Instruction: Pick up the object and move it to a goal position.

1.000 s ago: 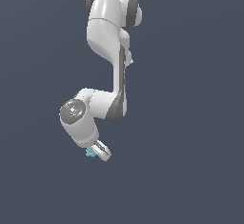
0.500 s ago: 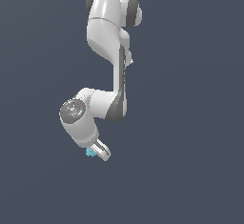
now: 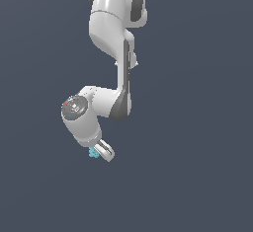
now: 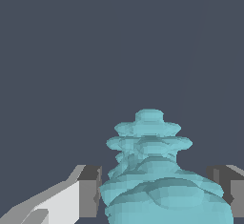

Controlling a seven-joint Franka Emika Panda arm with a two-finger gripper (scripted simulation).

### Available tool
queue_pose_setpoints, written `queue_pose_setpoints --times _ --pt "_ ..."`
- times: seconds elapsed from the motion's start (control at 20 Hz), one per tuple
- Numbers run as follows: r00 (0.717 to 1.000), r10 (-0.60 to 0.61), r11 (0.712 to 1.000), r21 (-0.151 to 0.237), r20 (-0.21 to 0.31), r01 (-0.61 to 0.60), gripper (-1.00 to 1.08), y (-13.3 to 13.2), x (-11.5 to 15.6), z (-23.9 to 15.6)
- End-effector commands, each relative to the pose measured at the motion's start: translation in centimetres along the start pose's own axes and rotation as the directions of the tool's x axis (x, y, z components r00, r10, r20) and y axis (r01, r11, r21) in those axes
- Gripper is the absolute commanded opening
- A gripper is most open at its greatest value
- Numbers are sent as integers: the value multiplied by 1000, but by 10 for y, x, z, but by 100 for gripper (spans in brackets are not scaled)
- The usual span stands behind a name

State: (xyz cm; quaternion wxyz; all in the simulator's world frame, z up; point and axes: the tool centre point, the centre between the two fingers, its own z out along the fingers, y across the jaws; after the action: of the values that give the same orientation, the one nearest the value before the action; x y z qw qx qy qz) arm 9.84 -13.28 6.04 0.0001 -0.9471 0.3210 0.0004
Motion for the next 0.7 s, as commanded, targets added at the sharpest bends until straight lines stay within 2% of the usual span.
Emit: queue_pose_setpoints --times 0.0,0.65 --pt "1000 0 1000 0 0 0 -100 5 -5 -6" --pt "1000 0 1000 1 0 0 -100 49 -51 -58"
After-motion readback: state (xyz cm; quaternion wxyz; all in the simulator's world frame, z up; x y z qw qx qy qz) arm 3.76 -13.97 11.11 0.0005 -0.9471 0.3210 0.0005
